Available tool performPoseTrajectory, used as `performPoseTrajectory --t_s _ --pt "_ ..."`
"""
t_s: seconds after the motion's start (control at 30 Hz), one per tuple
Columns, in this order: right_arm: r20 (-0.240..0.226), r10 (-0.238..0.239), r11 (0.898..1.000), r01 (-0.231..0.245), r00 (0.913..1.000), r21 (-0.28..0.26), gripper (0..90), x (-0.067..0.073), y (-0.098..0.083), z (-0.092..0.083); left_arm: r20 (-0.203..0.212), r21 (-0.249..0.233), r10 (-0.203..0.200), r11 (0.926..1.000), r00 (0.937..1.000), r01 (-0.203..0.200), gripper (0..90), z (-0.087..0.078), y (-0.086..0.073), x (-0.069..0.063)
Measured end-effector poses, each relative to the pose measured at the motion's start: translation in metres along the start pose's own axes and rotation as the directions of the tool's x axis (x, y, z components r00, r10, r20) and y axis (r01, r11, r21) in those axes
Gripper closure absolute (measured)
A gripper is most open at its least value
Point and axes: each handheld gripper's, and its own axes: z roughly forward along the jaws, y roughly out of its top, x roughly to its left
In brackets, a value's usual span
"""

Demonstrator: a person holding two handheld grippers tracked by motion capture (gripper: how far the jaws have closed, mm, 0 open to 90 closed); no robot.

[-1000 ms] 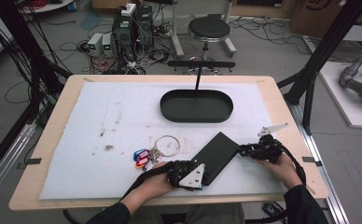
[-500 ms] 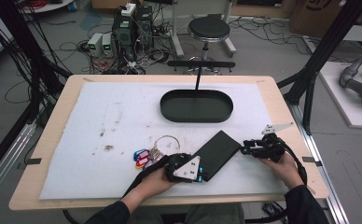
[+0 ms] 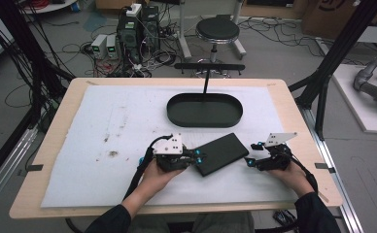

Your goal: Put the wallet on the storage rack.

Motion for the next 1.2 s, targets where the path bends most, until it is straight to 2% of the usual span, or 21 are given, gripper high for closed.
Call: performPoseTrajectory --t_s 0.07,0.13,0.17,0.2,0.23,0.27,0.3,0.33,0.43,0.47,0.57,0.63,0.67,0.7,0.73,0.83,0.93,1.03,1.07,1.17,1.2 --pt "0.007 -0.011 1.0 0.011 0.9999 -0.002 32.4 0.001 0.001 0.001 -0.01 0.003 0.002 1.0 1.0 -0.002 90.0 -0.001 0.0 0.001" --pt "0.014 -0.042 0.999 0.042 0.999 0.011 33.6 0.006 0.004 0.005 -0.021 0.038 0.024 0.999 0.9995 -0.023 90.0 0.0 -0.001 0.001" --pt "0.017 -0.055 0.998 0.054 0.9983 0.02 34.1 0.007 0.005 0.006 -0.015 0.051 0.029 0.9983 0.9995 -0.028 90.0 0.0 -0.001 0.001" --pt "0.012 -0.047 0.999 0.047 0.9988 0.022 34.7 0.007 0.005 0.006 -0.002 0.087 0.064 0.9942 0.998 -0.063 89.8 0.002 -0.002 -0.003" --pt "0.012 -0.047 0.999 0.047 0.9988 0.022 34.7 0.007 0.005 0.006 -0.002 0.087 0.064 0.9942 0.998 -0.063 89.2 0.002 -0.002 -0.003" --pt "0.016 -0.027 0.999 0.027 0.9995 0.019 34.7 0.005 0.005 0.005 0.001 0.109 0.092 0.9897 0.9957 -0.092 83.1 0.004 -0.002 -0.007" --pt "0.016 -0.027 0.999 0.027 0.9995 0.019 34.7 0.005 0.005 0.005 -0.006 0.139 0.117 0.9837 0.9931 -0.115 83.1 0.006 -0.003 -0.011" --pt "0.017 -0.012 1.0 0.012 0.9998 0.02 34.6 0.003 0.004 0.004 -0.009 0.169 0.132 0.9771 0.9912 -0.128 74.9 0.009 -0.004 -0.014" --pt "0.021 0.009 1.0 -0.009 0.9997 0.022 34.6 0.0 0.004 0.004 -0.012 0.262 0.183 0.9492 0.983 -0.174 59.5 0.023 -0.01 -0.024" --pt "0.021 0.009 1.0 -0.009 0.9997 0.023 34.6 0.0 0.004 0.004 -0.014 0.298 0.202 0.9357 0.9794 -0.189 55.6 0.03 -0.012 -0.027" --pt "0.017 0.011 1.0 -0.012 0.9998 0.023 34.6 0.0 0.004 0.004 -0.02 0.367 0.279 0.8951 0.96 -0.253 48.2 0.042 -0.018 -0.037" --pt "0.016 0.018 1.0 -0.018 0.9997 0.019 34.6 -0.001 0.003 0.003 -0.028 0.413 0.328 0.8641 0.9444 -0.287 47.2 0.046 -0.021 -0.04" --pt "0.016 0.024 1.0 -0.024 0.9996 0.015 34.6 -0.001 0.003 0.003 -0.035 0.428 0.345 0.8533 0.9381 -0.298 48.0 0.048 -0.022 -0.041" --pt "0.016 0.024 1.0 -0.024 0.9996 0.015 34.6 -0.001 0.003 0.003 -0.041 0.43 0.361 0.8481 0.9318 -0.309 48.0 0.048 -0.023 -0.042" --pt "0.016 0.025 1.0 -0.025 0.9996 0.015 34.6 -0.001 0.003 0.002 -0.042 0.43 0.366 0.8469 0.9298 -0.313 53.3 0.047 -0.022 -0.041" --pt "0.017 0.025 1.0 -0.025 0.9995 0.011 34.6 -0.001 0.003 0.002 -0.043 0.426 0.344 0.8557 0.9381 -0.294 57.4 0.046 -0.022 -0.039" --pt "0.021 0.029 1.0 -0.029 0.9993 0.006 34.7 -0.001 0.003 0.0 -0.038 0.412 0.331 0.8651 0.943 -0.287 75.9 0.042 -0.018 -0.039" --pt "0.017 0.037 0.999 -0.037 0.9992 -0.017 36.5 -0.002 0.003 -0.003 -0.042 0.382 0.262 0.8958 0.964 -0.227 78.6 0.039 -0.017 -0.033" --pt "0.017 0.039 0.999 -0.039 0.9991 -0.024 36.6 -0.002 0.003 -0.004 -0.042 0.357 0.229 0.9126 0.9725 -0.199 79.6 0.036 -0.016 -0.029" --pt "-0.003 0.052 0.997 -0.052 0.9986 -0.06 37.5 -0.004 0.002 -0.009 -0.047 0.279 0.164 0.9494 0.9853 -0.145 80.1 0.026 -0.012 -0.022" --pt "-0.006 0.054 0.996 -0.054 0.9985 -0.069 36.8 -0.004 0.002 -0.01 -0.052 0.228 0.122 0.9677 0.9911 -0.107 80.3 0.02 -0.01 -0.017"
